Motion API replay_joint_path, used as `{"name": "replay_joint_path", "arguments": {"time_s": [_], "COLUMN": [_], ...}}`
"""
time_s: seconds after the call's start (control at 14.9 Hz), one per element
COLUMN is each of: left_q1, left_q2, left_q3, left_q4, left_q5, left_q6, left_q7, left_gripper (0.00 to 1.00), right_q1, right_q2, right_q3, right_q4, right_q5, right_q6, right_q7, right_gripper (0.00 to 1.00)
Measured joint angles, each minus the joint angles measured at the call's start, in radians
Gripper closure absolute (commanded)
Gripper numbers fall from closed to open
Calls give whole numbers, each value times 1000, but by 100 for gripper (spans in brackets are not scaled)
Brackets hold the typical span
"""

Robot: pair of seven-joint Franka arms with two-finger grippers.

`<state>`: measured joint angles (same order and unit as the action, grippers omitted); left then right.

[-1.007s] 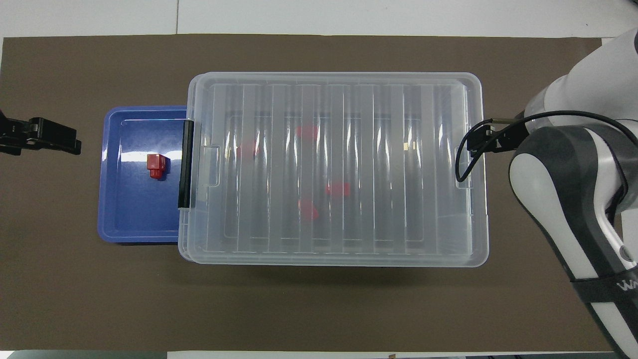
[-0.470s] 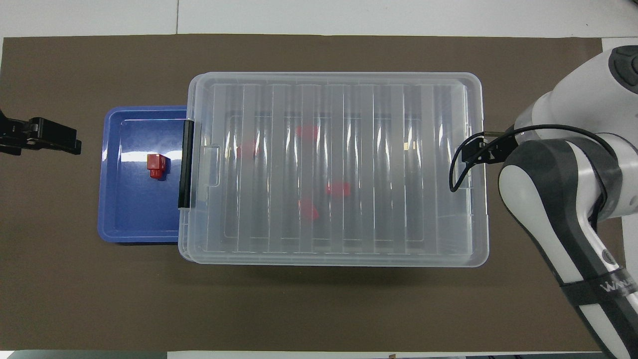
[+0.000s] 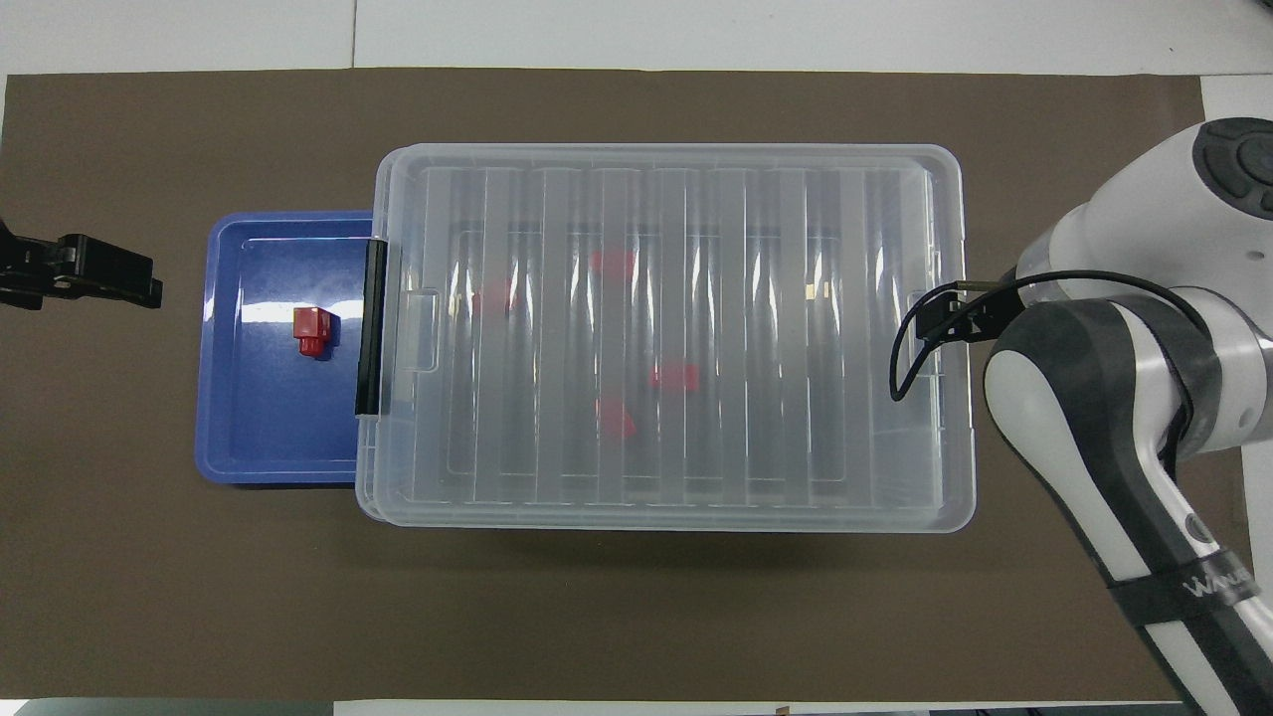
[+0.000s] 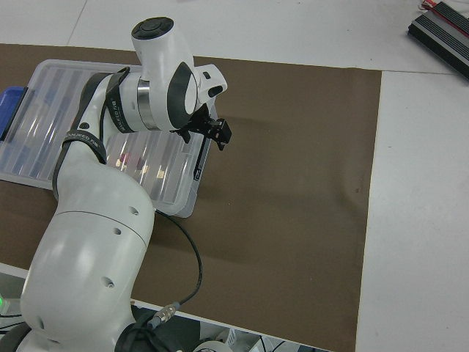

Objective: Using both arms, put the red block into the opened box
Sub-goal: 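Slide the clear lid with the right gripper away from the blue tray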

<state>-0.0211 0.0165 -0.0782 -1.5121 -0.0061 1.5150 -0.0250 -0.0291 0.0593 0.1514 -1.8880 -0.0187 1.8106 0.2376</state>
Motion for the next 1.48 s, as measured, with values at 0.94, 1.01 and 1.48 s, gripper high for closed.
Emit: {"name": "replay_joint_path", "arguments": {"time_s": [0.94, 1.01, 1.48], "left_q1": [0, 0, -3], "left_q2": [0, 0, -1], "left_q3": [0, 0, -7], "left_q4": [0, 0, -8], "left_q5": [0, 0, 0], "left_q6": [0, -5, -44], "left_q7": [0, 0, 0], "left_gripper": [0, 0, 0], "right_q1": [-16, -17, -19], "right_q2": [-13, -14, -14], "right_q3": [-56, -68, -168], "right_q4": [-25, -25, -25], "right_q5": [0, -1, -1], "right_q6": [10, 10, 13], "right_q7": [-144, -163, -309], "right_gripper": [0, 0, 0]}}
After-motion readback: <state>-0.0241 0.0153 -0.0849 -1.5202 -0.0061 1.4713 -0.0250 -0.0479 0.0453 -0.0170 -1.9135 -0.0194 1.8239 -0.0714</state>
